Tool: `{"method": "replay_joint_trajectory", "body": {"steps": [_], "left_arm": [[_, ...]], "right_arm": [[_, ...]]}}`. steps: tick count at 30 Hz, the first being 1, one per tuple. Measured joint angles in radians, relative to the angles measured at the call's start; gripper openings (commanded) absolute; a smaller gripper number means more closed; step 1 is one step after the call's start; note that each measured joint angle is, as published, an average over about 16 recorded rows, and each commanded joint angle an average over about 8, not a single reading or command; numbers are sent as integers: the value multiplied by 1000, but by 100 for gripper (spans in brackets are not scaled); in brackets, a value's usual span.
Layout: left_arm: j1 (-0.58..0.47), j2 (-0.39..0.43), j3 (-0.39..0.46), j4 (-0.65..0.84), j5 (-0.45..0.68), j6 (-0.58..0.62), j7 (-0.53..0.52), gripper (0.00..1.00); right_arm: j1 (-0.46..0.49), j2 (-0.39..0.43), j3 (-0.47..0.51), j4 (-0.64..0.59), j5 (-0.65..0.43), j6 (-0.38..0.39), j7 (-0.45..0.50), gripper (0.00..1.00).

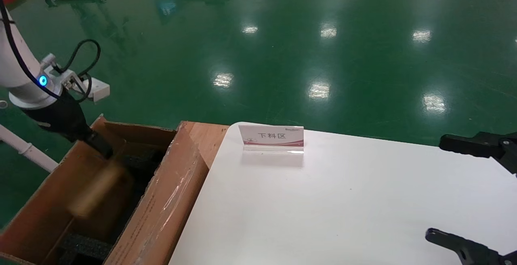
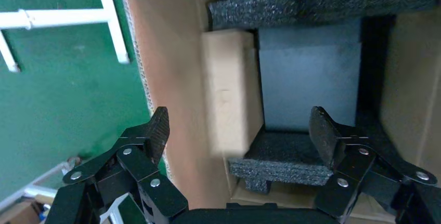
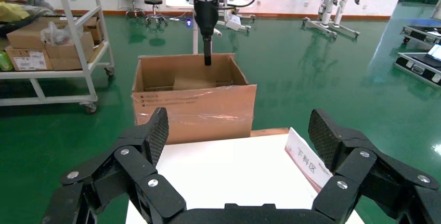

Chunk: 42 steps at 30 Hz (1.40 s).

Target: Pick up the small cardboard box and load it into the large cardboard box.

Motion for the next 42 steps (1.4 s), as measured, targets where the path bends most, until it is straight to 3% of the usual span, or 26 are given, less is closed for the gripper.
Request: {"method": "replay_joint_trajectory", "body": {"steps": [15,21,29,42], "left_arm": [[-296,-226,-39,-598,102,-190,-92,100],[-345,-301,-78,-789,143,-246,-107,100],[-252,-328,-227,-865,115,-231,-41,100],[71,-306,-632,-860,-44,-128,187,100]], "right_arm": [[0,0,-1,0,0,0,0,100],[0,0,-1,0,1,0,-1,100],[0,0,-1,-1,1,0,-1,100],[1,1,-2,-1,1,0,-1,100]]}}
